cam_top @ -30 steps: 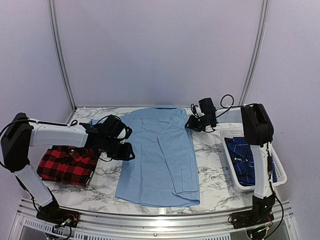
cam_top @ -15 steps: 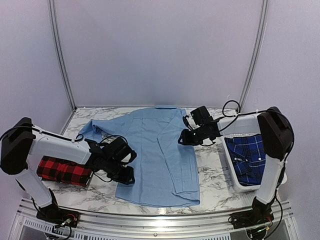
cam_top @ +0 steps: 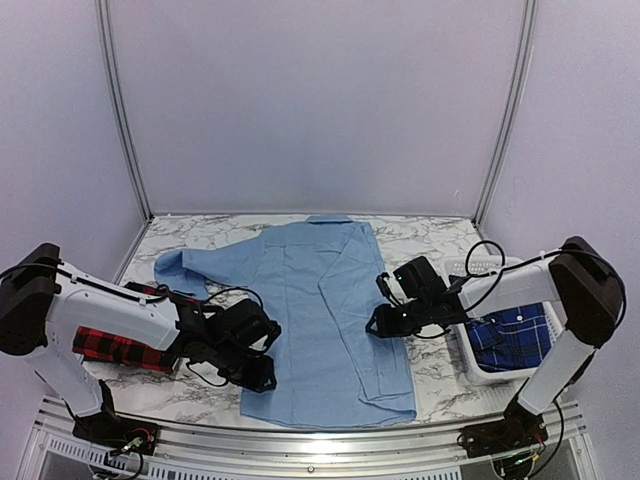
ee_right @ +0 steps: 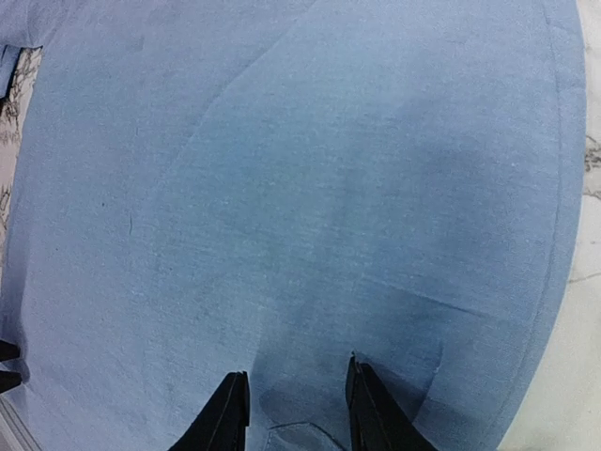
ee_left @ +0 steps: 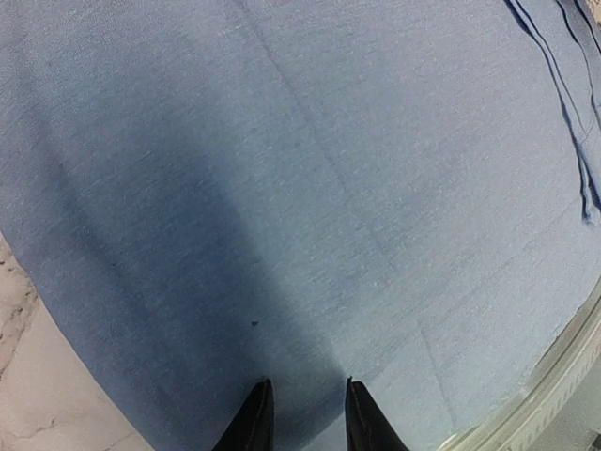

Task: Fold and stack the long sleeve shirts
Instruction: Move the 1/3-folded shirt to the center of the board, then pick up the sleeve from the center of the board.

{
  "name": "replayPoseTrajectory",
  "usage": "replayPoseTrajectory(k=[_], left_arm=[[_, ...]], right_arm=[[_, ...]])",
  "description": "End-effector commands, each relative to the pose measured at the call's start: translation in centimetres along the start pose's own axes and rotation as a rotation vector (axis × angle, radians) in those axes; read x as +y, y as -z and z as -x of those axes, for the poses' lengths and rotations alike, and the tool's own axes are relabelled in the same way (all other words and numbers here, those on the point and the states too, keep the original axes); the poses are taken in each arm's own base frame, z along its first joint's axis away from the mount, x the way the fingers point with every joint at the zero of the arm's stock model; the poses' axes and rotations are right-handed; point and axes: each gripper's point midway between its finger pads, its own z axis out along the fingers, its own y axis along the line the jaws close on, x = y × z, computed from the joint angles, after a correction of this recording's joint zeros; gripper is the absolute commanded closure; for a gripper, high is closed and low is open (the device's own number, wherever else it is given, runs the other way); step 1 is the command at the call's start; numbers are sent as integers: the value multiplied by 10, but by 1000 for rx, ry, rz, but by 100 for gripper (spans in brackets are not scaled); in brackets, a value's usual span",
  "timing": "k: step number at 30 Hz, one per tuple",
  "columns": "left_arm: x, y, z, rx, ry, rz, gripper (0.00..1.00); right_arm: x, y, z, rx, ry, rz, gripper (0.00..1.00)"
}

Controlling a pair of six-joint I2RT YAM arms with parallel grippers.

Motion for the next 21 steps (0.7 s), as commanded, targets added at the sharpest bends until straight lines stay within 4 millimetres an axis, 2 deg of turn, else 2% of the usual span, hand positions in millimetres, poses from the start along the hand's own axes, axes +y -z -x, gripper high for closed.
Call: replayPoseTrajectory(k=[1, 4, 7, 11, 14, 17, 21], left_arm=[[15, 4, -21, 46, 31, 81, 72], [15, 26, 9, -56, 27, 133, 70], [20, 55, 49, -174, 44, 203, 68], [55, 94, 89, -296, 125, 327, 65], [94, 122, 104, -368, 225, 394, 65], [130, 145, 109, -439, 337, 447, 61], [170, 163, 108, -496, 500, 494, 56]], right_arm=[[-24, 4, -28, 63, -44, -87, 63], [-12, 14, -10, 19, -23, -59, 63], [8, 28, 21, -59, 13, -11, 63], [32, 51, 60, -178, 60, 44, 63], [49, 68, 83, -268, 98, 89, 63], [62, 85, 102, -342, 128, 127, 62], [79, 104, 121, -433, 154, 193, 58]])
